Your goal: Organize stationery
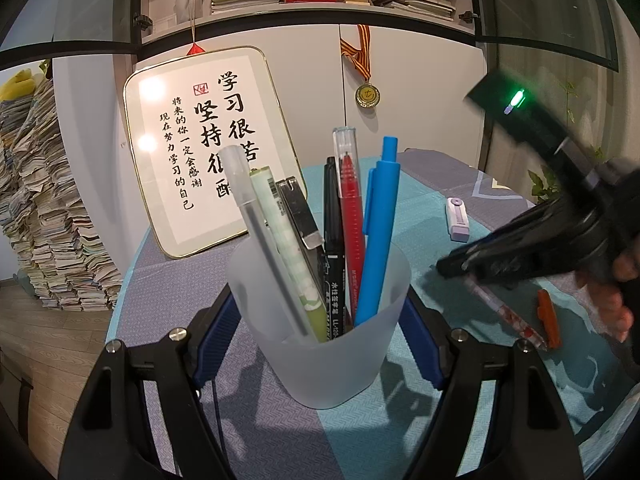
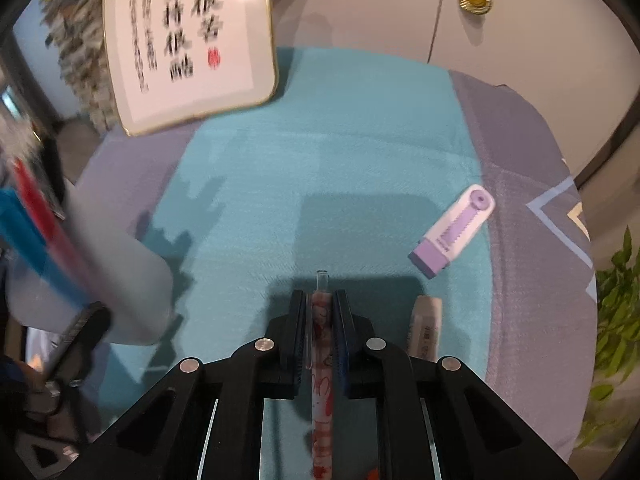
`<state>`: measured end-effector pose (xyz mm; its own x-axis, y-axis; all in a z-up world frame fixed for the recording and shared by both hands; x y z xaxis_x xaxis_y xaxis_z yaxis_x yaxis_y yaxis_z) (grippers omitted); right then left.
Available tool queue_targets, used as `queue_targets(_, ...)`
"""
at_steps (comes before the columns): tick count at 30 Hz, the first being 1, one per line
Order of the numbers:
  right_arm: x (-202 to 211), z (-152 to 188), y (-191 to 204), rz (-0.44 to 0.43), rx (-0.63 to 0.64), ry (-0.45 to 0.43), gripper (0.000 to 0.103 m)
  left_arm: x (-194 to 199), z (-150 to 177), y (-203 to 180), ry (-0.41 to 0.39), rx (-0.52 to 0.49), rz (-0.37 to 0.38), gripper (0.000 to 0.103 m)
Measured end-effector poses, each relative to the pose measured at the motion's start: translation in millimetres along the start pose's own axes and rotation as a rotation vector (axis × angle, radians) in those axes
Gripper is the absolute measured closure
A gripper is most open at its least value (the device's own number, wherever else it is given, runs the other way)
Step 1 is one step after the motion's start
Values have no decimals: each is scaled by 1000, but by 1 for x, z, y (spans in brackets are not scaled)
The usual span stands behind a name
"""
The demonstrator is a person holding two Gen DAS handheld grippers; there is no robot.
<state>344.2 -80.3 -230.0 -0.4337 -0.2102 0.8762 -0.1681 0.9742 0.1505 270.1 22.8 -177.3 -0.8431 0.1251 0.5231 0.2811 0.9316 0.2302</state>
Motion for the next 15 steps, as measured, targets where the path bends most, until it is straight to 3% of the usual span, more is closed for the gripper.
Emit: queue_targets(15,150,-25,27,-202,-31,-369,89,0,0,0,1,0,0,27)
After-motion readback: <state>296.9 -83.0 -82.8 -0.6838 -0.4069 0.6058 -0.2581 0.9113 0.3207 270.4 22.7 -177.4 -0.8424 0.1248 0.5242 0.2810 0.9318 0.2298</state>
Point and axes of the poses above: each gripper's, at about its wrist camera, not at the fingertips, and x roughly against the way its jaws point, y to its left, z to its underside, the point moved 10 cm from there along -x, roughly the way its jaws point, and after that the axes turned 11 degrees about -x, right-handed, at the moved point
